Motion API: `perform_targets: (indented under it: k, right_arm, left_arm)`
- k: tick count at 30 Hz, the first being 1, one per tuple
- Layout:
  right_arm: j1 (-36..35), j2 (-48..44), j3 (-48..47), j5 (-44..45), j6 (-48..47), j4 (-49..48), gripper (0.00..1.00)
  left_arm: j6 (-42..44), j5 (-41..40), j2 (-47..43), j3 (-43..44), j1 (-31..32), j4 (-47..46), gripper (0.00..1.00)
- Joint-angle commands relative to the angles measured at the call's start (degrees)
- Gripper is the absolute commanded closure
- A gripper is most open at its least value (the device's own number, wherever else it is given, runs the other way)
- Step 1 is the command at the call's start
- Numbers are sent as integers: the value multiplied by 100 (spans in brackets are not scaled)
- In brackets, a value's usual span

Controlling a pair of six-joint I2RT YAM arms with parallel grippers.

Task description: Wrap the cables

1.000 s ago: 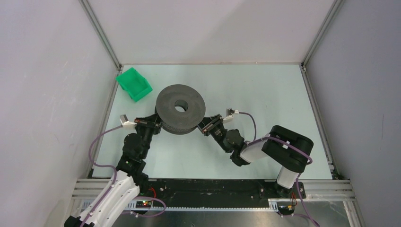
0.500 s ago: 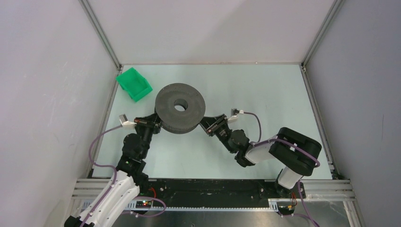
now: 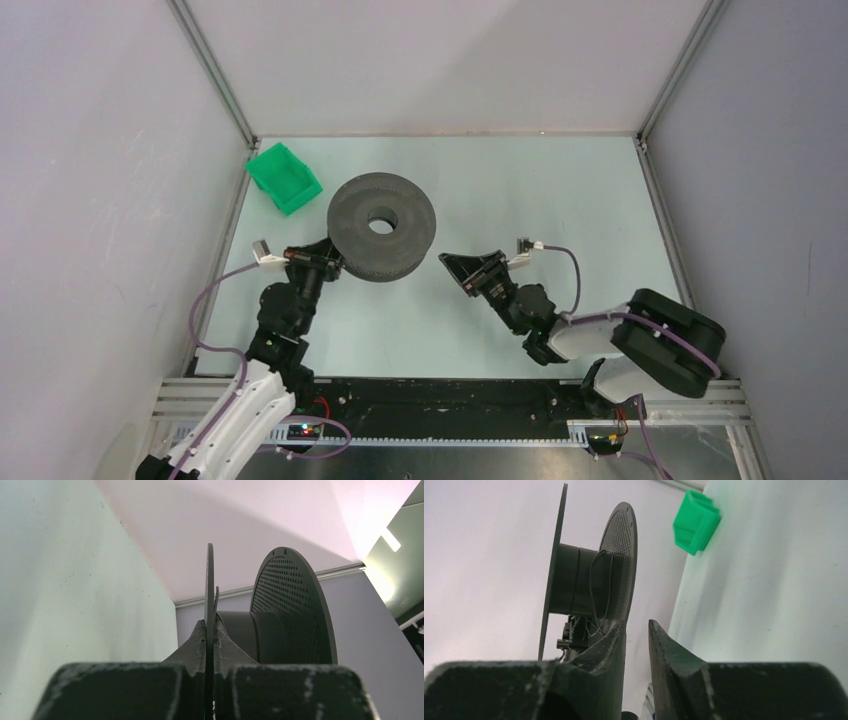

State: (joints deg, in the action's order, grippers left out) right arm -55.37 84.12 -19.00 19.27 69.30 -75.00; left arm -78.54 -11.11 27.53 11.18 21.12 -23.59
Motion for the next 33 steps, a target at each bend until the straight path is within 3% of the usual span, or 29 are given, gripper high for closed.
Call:
perform_targets:
  k: [1,9,15,21,33]
  right_arm:
    - [45,-717,495,446,-488,261,73]
    - [-52,-2677,645,807,-1796,2419,66]
    - [6,-3939,620,554,-2751,3481,49]
    - [31,-4348,680,550,-2943,3916,39]
    - [476,-3944,787,167,-2945,3965,38]
  left_arm:
    - [-115,261,109,301,-47,-750,100]
    - [355,636,809,465,-64,-752,100]
    - [953,1019,1793,777,-81,-936,100]
    - [1197,1838,3108,1101,-81,-1716,100]
    - [1729,2258,4623,1368,-141,-2349,100]
